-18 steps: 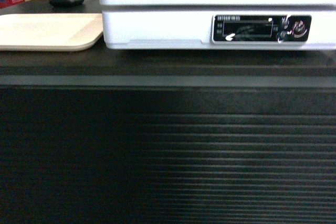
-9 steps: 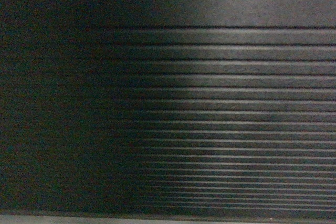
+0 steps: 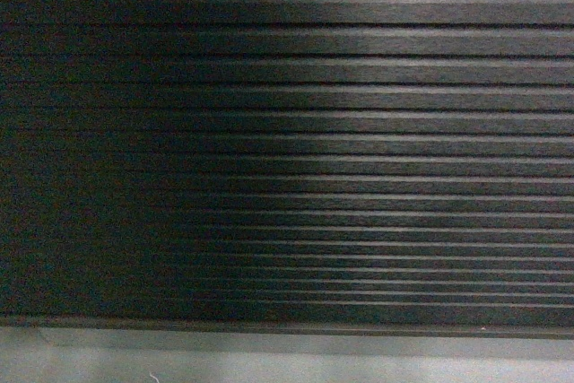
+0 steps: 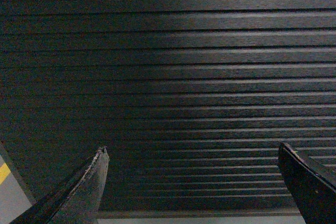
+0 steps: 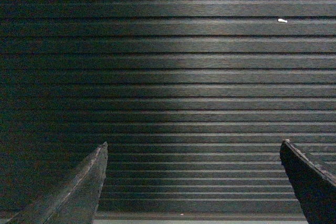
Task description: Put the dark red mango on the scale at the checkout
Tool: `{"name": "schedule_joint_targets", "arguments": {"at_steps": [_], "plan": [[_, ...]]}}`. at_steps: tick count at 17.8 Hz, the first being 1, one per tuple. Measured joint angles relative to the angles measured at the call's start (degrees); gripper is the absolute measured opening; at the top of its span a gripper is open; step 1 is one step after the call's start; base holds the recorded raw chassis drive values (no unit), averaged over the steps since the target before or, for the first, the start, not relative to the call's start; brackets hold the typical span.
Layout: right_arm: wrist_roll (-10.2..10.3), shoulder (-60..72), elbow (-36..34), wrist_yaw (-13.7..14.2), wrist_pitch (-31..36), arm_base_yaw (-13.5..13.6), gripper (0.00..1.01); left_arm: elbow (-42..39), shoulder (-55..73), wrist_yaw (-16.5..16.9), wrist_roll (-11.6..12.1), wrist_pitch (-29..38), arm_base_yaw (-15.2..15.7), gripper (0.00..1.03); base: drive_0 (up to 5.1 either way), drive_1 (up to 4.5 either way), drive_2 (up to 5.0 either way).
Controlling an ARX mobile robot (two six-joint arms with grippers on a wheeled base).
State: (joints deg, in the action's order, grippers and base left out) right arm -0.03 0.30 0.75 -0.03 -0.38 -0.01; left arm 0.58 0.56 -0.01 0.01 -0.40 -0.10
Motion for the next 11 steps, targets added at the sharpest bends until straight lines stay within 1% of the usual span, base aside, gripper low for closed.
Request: {"name": "schedule_joint_targets", "arguments": {"at_steps": [11], "plan": [[0.0,0.0,0.0,0.02,0.11,0.0,0.98,0.0,0.02,0.02,0.02,0.09,0.0,0.98,0.0,0.0,0.0]]}}
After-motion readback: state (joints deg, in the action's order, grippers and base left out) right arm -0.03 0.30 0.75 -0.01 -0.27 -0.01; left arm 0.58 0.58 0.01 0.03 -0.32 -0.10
